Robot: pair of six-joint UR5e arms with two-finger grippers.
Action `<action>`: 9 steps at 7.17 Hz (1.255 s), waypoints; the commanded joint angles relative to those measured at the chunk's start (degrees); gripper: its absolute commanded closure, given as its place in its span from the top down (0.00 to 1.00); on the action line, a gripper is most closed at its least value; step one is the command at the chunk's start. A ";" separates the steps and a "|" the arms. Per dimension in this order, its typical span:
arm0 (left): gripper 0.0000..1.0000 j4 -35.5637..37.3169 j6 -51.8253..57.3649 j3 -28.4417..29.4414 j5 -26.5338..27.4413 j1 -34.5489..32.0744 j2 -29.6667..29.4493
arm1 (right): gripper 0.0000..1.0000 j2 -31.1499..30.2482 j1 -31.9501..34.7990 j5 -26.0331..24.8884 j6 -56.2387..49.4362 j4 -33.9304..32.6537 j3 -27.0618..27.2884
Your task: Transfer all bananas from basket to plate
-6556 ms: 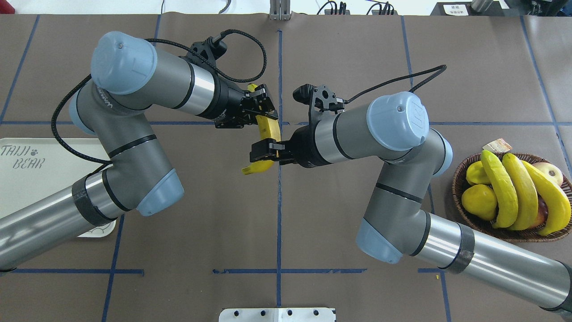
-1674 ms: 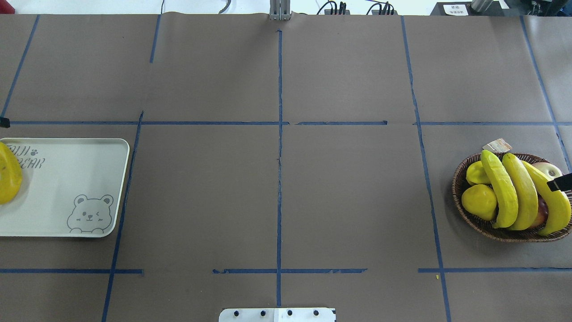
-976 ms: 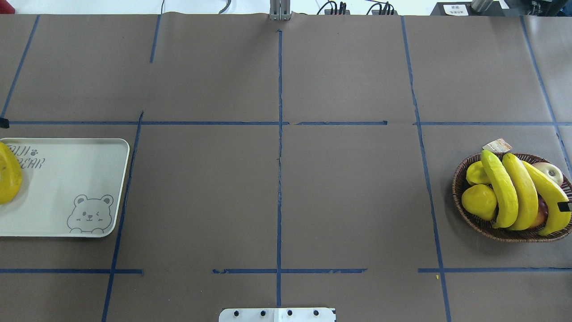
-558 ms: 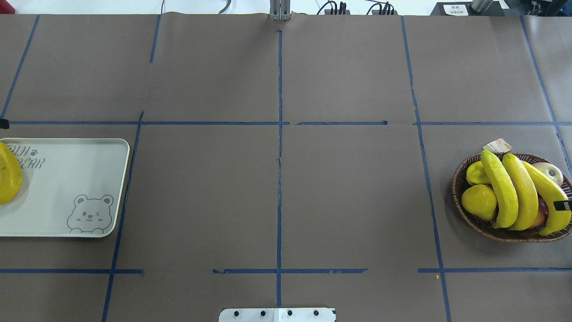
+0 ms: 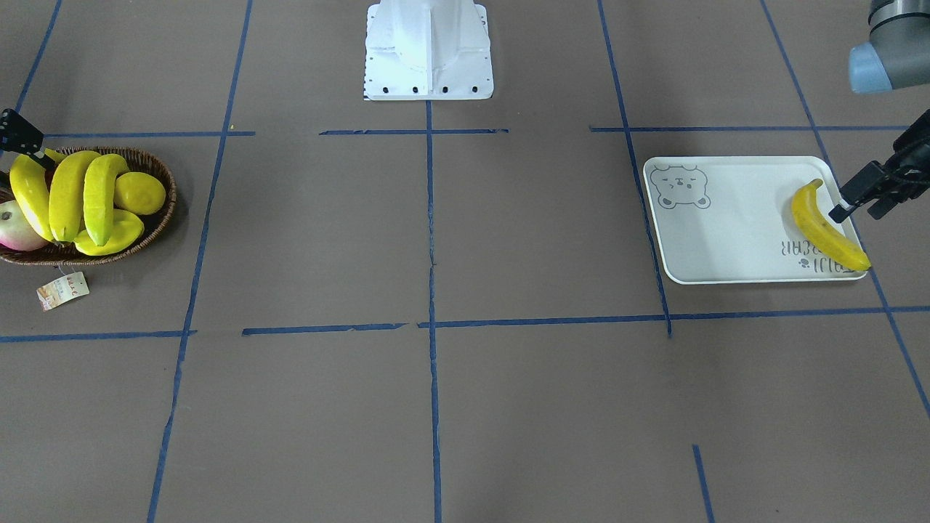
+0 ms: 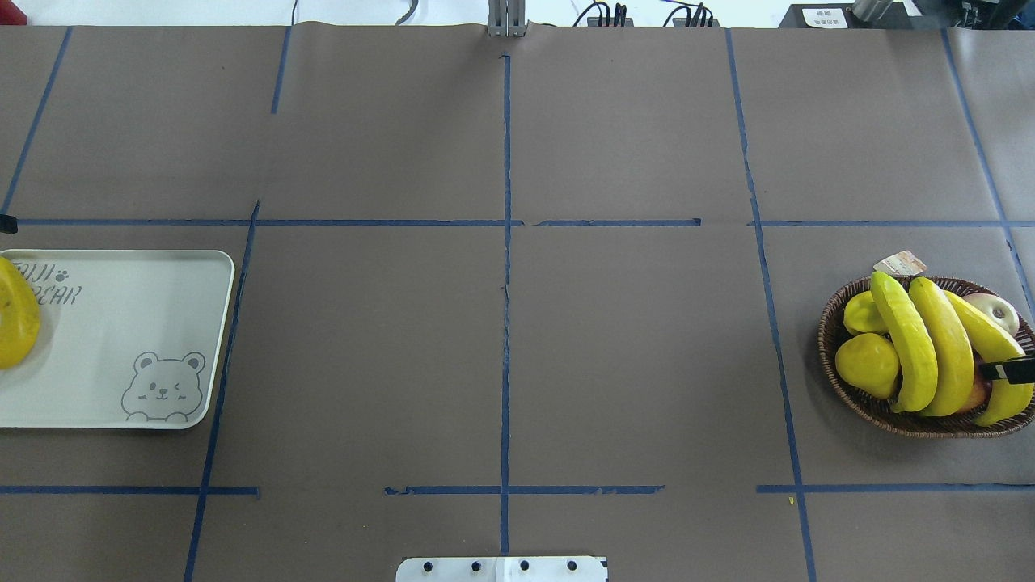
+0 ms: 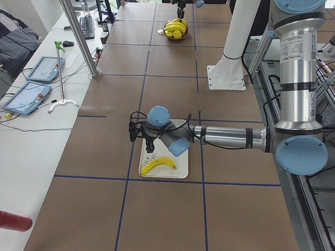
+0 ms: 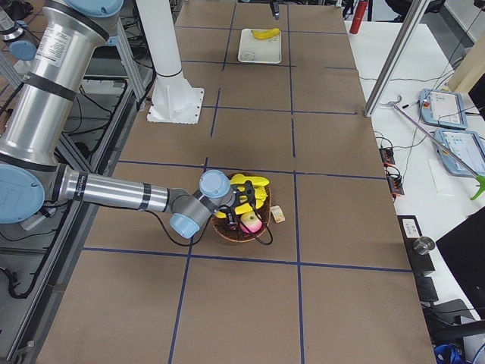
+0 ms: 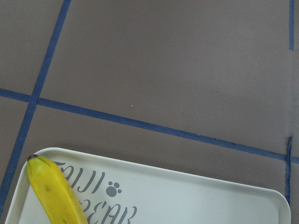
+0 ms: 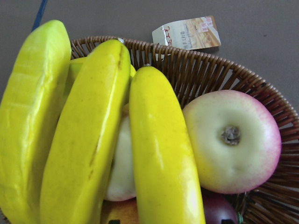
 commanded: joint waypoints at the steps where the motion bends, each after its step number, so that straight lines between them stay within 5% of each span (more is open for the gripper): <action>1: 1.00 0.00 -0.04 0.01 0.08 0.02 -0.01 | 0.31 -0.08 -0.11 1.66 -0.01 0.40 -0.14; 4: 1.00 0.00 -0.04 0.18 0.08 0.02 -0.09 | 0.10 -0.52 0.07 1.75 -0.10 0.75 0.12; 9: 1.00 0.00 -0.04 0.01 0.08 0.02 -0.18 | 0.03 -0.26 12.88 8.43 -0.71 0.49 2.40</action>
